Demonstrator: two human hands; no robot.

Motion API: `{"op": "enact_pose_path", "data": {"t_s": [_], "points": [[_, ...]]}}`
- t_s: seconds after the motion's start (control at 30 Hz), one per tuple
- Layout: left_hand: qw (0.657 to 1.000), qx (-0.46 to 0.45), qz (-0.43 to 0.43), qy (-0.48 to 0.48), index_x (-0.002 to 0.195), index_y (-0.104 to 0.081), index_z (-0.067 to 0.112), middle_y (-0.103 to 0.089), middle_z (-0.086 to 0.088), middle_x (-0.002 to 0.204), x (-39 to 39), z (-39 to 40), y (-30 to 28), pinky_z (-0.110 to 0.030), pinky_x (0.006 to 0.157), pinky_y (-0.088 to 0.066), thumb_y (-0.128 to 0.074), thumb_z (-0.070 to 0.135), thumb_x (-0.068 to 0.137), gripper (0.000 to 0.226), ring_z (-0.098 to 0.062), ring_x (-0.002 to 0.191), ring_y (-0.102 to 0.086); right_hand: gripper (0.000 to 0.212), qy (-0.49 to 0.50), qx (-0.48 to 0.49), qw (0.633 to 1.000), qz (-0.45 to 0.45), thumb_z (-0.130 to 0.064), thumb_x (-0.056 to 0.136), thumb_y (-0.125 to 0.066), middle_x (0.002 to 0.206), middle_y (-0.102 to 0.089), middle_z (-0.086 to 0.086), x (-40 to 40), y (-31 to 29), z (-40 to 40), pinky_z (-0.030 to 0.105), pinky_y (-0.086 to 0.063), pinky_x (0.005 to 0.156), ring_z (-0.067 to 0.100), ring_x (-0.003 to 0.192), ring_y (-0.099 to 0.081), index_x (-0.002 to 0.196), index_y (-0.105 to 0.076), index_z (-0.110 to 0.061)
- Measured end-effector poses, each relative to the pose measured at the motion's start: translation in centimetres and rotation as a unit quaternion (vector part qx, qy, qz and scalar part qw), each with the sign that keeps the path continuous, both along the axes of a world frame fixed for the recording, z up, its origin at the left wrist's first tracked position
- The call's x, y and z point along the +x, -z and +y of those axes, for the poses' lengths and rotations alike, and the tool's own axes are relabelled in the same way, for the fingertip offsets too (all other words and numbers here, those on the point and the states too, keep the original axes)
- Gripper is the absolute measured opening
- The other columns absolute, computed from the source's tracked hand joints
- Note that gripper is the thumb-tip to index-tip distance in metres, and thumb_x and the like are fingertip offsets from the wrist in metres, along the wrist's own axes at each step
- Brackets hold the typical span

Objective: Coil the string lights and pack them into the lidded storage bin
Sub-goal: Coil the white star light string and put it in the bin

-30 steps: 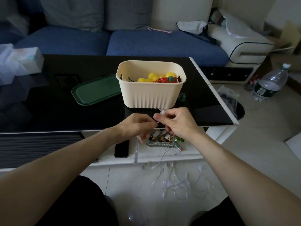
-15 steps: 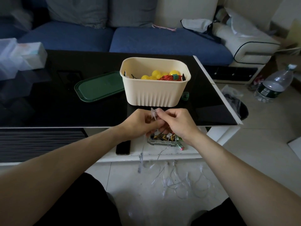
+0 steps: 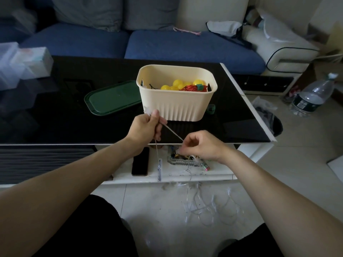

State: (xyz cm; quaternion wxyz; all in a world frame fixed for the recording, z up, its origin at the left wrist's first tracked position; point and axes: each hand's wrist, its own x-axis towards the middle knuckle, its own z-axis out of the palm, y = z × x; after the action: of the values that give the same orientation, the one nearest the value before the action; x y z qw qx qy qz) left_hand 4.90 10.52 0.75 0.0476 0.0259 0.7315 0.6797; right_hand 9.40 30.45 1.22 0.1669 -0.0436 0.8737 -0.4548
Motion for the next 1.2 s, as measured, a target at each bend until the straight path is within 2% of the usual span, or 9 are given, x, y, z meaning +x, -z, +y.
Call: {"op": "enact_pose_path", "data": {"t_s": [0.17, 0.33, 0.43, 0.53, 0.63, 0.73, 0.87, 1.03, 1.2], "points": [[0.995, 0.084, -0.025, -0.052, 0.075, -0.052, 0.006, -0.059, -0.011, 0.067, -0.2, 0.0, -0.6, -0.036, 0.061, -0.061, -0.032, 0.031, 0.108, 0.046, -0.021, 0.057, -0.063, 0.017, -0.050, -0.047, 0.992, -0.108, -0.015, 0.086, -0.079, 0.077, -0.074, 0.008, 0.2, 0.5, 0.5, 0.032, -0.057, 0.077, 0.021, 0.076, -0.071, 0.095, -0.068, -0.005], [0.971, 0.211, -0.070, -0.088, 0.075, -0.042, 0.009, -0.065, -0.017, 0.061, -0.4, -0.6, -1.3, -0.043, 0.072, -0.061, -0.026, 0.031, 0.109, 0.043, -0.031, 0.062, -0.070, 0.052, -0.006, -0.093, 0.991, -0.097, -0.058, 0.083, -0.064, 0.067, -0.062, 0.007, -0.1, 0.0, 1.3, 0.031, -0.053, 0.072, 0.023, 0.069, -0.063, 0.089, -0.069, -0.006], [0.963, 0.233, -0.094, -0.096, 0.073, -0.040, 0.012, -0.036, -0.001, 0.042, -0.6, -0.8, -1.5, -0.039, 0.069, -0.059, -0.027, 0.034, 0.109, 0.043, -0.018, 0.039, -0.044, 0.064, 0.095, -0.207, 0.968, -0.106, -0.067, 0.083, -0.049, 0.060, -0.055, 0.006, -0.7, 0.1, 2.2, 0.035, -0.054, 0.068, 0.022, 0.059, -0.057, 0.080, -0.066, -0.005], [0.968, 0.210, -0.110, -0.077, 0.076, -0.040, 0.015, -0.022, 0.003, 0.044, -0.5, -0.7, -1.5, -0.029, 0.047, -0.043, -0.026, 0.037, 0.108, 0.042, -0.014, 0.038, -0.022, 0.051, 0.121, -0.155, 0.975, -0.103, -0.051, 0.097, -0.052, 0.058, -0.054, 0.003, -1.1, 0.5, 3.4, 0.033, -0.050, 0.066, 0.020, 0.059, -0.054, 0.078, -0.068, -0.006], [0.963, 0.218, -0.143, -0.066, 0.078, -0.042, 0.015, -0.021, 0.005, 0.046, -0.7, -0.9, -1.2, -0.026, 0.043, -0.027, -0.030, 0.036, 0.107, 0.038, -0.012, 0.040, -0.018, 0.022, 0.084, -0.030, 0.993, -0.074, -0.024, 0.095, -0.068, 0.058, -0.056, -0.002, -0.8, 0.4, 3.5, 0.025, -0.045, 0.061, 0.014, 0.057, -0.051, 0.078, -0.068, -0.011], [0.951, 0.247, -0.179, -0.047, 0.083, -0.051, 0.012, -0.024, 0.005, 0.051, -0.9, -0.9, -1.0, -0.024, 0.042, -0.021, -0.031, 0.026, 0.104, 0.032, -0.010, 0.043, -0.019, 0.015, 0.058, 0.028, 0.998, -0.026, -0.027, 0.092, -0.072, 0.061, -0.062, -0.012, -0.7, -0.1, 2.5, 0.020, -0.042, 0.063, -0.002, 0.052, -0.055, 0.082, -0.072, -0.016], [0.968, 0.201, -0.151, -0.027, 0.092, -0.057, 0.003, -0.032, 0.000, 0.059, -0.3, 0.1, -1.2, -0.024, 0.047, -0.027, -0.035, 0.009, 0.103, 0.026, -0.012, 0.049, -0.028, 0.006, 0.021, 0.035, 0.999, 0.022, -0.023, 0.091, -0.073, 0.079, -0.071, -0.009, -0.6, -0.7, 0.9, 0.025, -0.050, 0.076, 0.003, 0.075, -0.065, 0.085, -0.075, -0.020], [0.979, 0.145, -0.142, 0.017, 0.093, -0.060, 0.001, -0.052, -0.007, 0.065, 0.9, 1.3, -1.5, -0.036, 0.064, -0.059, -0.035, 0.013, 0.105, 0.030, -0.020, 0.057, -0.055, 0.024, -0.021, 0.007, 1.000, 0.014, 0.004, 0.089, -0.061, 0.079, -0.070, -0.003, -0.2, -1.1, -0.6, 0.018, -0.044, 0.062, -0.003, 0.061, -0.059, 0.090, -0.075, -0.015], [0.981, 0.055, -0.170, 0.072, 0.100, -0.061, 0.003, -0.064, -0.012, 0.083, 1.7, 2.0, -1.3, -0.042, 0.074, -0.058, -0.035, 0.018, 0.106, 0.031, -0.024, 0.074, -0.066, 0.024, -0.036, -0.007, 0.995, 0.089, -0.003, 0.079, -0.082, 0.078, -0.073, -0.001, 0.3, -0.7, -1.1, 0.027, -0.057, 0.070, 0.011, 0.072, -0.070, 0.077, -0.067, -0.021]]}}
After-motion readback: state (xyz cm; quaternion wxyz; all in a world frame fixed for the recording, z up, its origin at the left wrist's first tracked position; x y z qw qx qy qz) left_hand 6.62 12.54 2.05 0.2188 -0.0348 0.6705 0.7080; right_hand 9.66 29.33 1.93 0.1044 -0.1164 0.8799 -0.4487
